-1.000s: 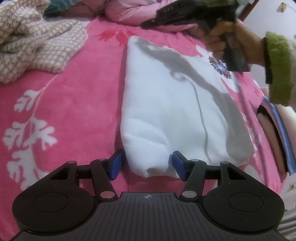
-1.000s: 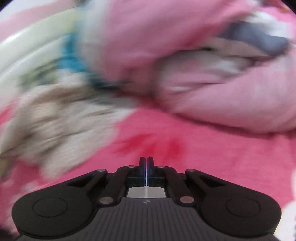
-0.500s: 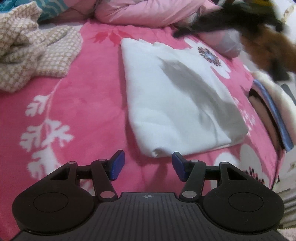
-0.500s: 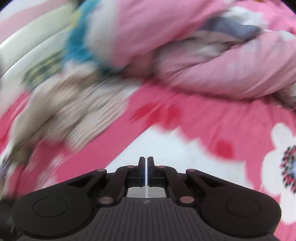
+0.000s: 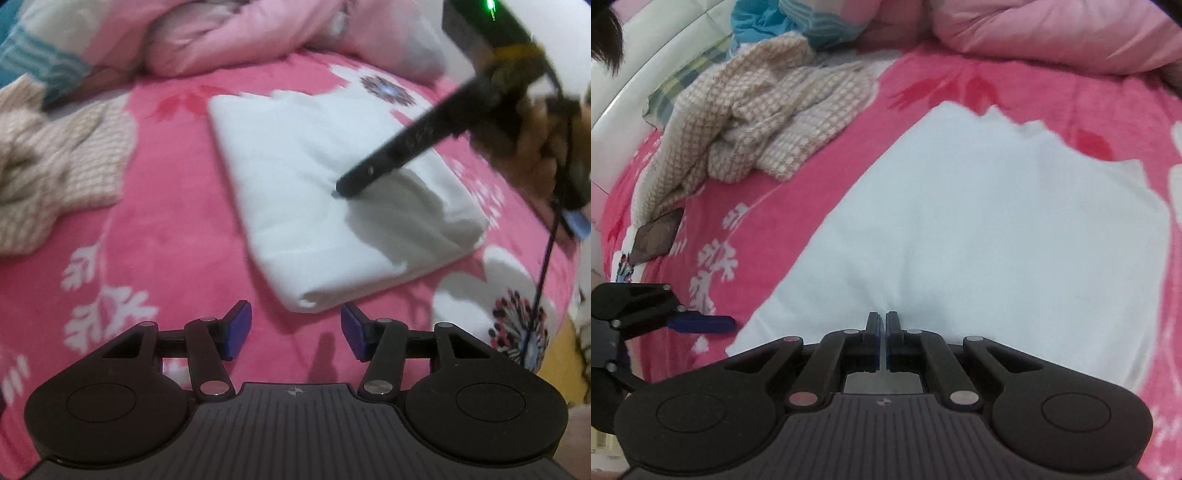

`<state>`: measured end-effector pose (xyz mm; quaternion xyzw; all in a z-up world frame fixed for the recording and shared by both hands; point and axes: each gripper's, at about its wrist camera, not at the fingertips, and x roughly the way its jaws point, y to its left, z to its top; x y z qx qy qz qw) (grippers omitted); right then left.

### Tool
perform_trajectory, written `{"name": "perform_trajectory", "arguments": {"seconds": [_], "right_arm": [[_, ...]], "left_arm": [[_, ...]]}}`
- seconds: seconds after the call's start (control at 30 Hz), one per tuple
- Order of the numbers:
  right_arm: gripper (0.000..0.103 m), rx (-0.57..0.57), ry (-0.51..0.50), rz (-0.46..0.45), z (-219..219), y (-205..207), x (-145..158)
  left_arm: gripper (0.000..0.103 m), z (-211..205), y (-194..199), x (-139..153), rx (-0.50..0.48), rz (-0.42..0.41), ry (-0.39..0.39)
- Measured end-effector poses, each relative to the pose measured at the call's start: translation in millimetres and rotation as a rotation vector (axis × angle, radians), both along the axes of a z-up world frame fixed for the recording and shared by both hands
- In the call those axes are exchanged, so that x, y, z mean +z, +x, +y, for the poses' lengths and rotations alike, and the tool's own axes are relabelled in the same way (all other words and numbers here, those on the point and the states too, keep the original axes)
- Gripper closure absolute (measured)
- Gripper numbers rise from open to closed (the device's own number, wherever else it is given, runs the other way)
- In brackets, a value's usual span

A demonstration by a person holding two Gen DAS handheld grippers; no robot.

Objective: Fold clothes

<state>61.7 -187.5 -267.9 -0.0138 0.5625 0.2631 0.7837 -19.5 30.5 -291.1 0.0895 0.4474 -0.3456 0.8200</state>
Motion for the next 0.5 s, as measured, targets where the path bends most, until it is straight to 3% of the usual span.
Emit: {"name": "perform_trajectory", "arguments": {"seconds": [0.27,0.4,0.5], "right_arm": [[0.101,-0.011,-0.008,0.003,-8.7,-7.3,-7.5],[0.101,0.02,-0.019,-0.021,-9.6,-11.4,-5.6],[0.101,0.052,-0.038,-0.041,-6.7,-13.4,-6.3]], "left_arm": [[0.05,1.8,7.7,-5.2,0.125,-0.063,0.058],[0.049,18.7,18.2,-9.5,0.232,0.046,0.028],[0.049,16.8,13.8,-14.7,0.227,0.027,0.064]]}}
